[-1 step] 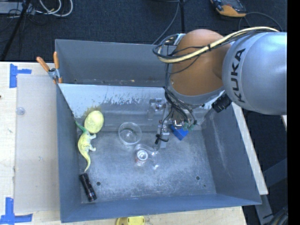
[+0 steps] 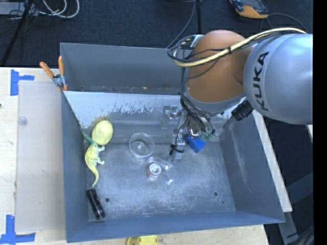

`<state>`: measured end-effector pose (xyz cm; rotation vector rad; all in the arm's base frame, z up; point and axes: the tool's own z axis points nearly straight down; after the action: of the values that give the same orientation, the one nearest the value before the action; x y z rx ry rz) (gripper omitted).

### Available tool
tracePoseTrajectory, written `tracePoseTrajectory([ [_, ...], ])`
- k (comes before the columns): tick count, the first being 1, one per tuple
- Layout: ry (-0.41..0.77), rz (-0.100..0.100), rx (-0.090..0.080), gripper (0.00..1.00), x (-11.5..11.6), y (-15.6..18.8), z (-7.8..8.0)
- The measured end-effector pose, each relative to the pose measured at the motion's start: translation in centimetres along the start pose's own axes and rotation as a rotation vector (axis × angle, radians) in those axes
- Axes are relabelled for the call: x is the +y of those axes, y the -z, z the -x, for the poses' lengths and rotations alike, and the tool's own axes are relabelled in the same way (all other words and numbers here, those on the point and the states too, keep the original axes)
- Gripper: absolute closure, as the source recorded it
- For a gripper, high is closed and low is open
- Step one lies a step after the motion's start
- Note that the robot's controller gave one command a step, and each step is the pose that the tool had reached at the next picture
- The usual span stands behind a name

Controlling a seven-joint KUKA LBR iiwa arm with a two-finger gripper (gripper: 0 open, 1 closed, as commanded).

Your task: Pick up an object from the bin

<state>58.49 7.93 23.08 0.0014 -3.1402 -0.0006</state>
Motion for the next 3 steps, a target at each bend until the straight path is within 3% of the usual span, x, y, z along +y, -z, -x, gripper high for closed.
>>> tracePoseTrajectory([
  [1, -0.039, 0.0, -0.002, 0.0, -0.5, -5.6, -0.4],
  [2, -0.055, -0.001, 0.007, 0.0, 1.7, -7.8, 2.5],
  [3, -0.013, 0.001, -0.001, 0.0, -1.5, -8.8, -0.7],
])
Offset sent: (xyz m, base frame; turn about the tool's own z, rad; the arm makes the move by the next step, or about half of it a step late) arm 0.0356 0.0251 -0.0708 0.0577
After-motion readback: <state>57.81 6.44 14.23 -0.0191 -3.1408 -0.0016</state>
